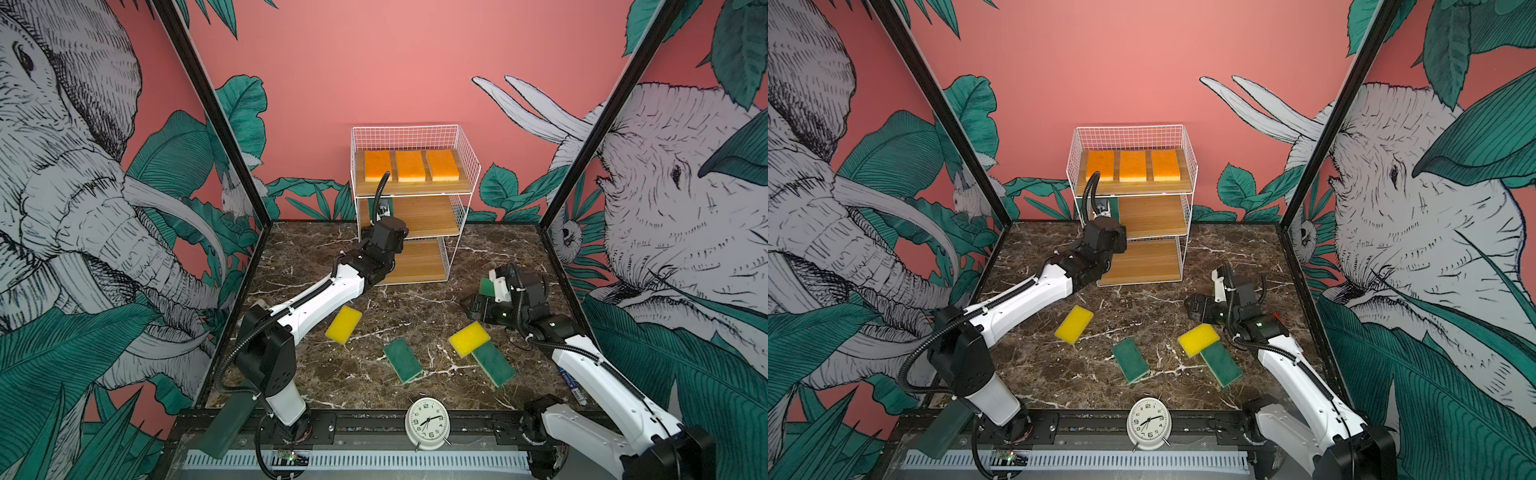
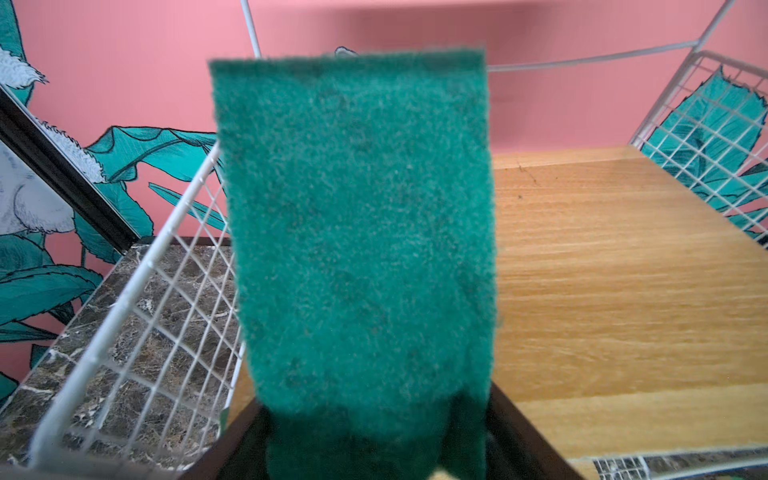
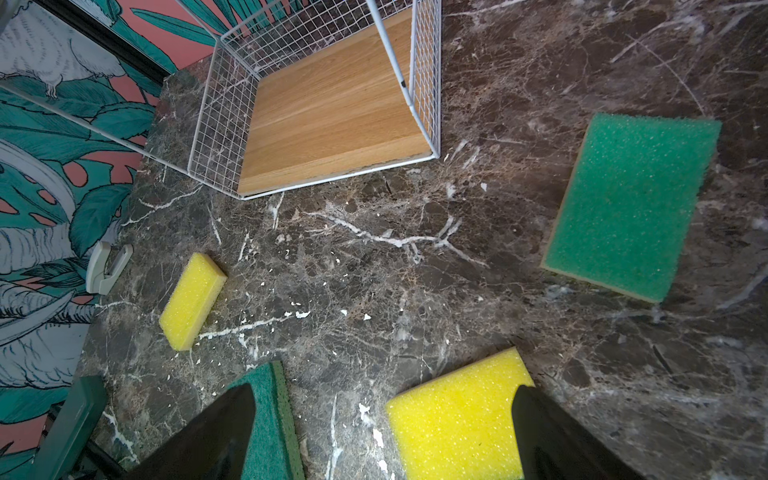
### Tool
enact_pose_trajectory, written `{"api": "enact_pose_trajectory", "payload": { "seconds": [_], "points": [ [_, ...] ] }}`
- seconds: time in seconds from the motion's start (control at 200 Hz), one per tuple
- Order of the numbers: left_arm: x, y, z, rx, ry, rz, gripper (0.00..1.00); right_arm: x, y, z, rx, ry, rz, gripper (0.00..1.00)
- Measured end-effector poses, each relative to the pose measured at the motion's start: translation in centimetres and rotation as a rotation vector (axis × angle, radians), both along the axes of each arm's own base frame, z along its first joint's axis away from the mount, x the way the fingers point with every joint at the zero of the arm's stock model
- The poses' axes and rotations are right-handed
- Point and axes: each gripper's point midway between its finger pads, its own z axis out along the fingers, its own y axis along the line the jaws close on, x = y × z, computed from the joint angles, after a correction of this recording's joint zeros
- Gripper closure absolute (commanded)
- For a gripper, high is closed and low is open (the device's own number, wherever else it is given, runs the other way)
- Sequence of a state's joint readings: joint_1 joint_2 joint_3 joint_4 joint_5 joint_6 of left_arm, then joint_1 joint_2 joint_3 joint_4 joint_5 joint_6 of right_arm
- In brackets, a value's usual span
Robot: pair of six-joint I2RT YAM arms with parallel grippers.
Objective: Place and organize the cleaning sponges onto the shelf
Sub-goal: 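Lift the green scouring pad with the left gripper toward the middle shelf, then lower the green pad onto the middle shelf and open the left gripper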
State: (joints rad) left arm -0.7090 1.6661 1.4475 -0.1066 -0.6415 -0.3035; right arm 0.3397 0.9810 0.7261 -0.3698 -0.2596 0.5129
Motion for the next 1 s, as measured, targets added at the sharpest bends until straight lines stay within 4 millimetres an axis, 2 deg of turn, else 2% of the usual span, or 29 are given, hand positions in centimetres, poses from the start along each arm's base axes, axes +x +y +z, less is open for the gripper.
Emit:
{"api": "enact_pose_trajectory", "payload": {
  "seconds": [0.42, 0.62, 0.845, 1.0],
  "points": [
    [1.0, 0.8, -1.5, 0.031, 0.036, 0.032, 0.24, 0.1, 0.1, 0.2, 0.006, -0.009, 0.004, 0.01],
    [1.1, 0.9, -1.5, 0.026, 0.037, 0.039, 0.26, 0.2, 0.2, 0.3, 0.008, -0.012, 0.004, 0.01],
    [1.0, 0.4, -1.5, 0.006, 0.041, 0.009, 0.2, 0.1, 0.2, 0.3, 0.009, -0.012, 0.005, 0.01],
    [0.3, 0.3, -0.6, -0.029, 0.024, -0.025, 0.17, 0.1, 0.2, 0.3, 0.009, -0.012, 0.005, 0.01]
  ]
}}
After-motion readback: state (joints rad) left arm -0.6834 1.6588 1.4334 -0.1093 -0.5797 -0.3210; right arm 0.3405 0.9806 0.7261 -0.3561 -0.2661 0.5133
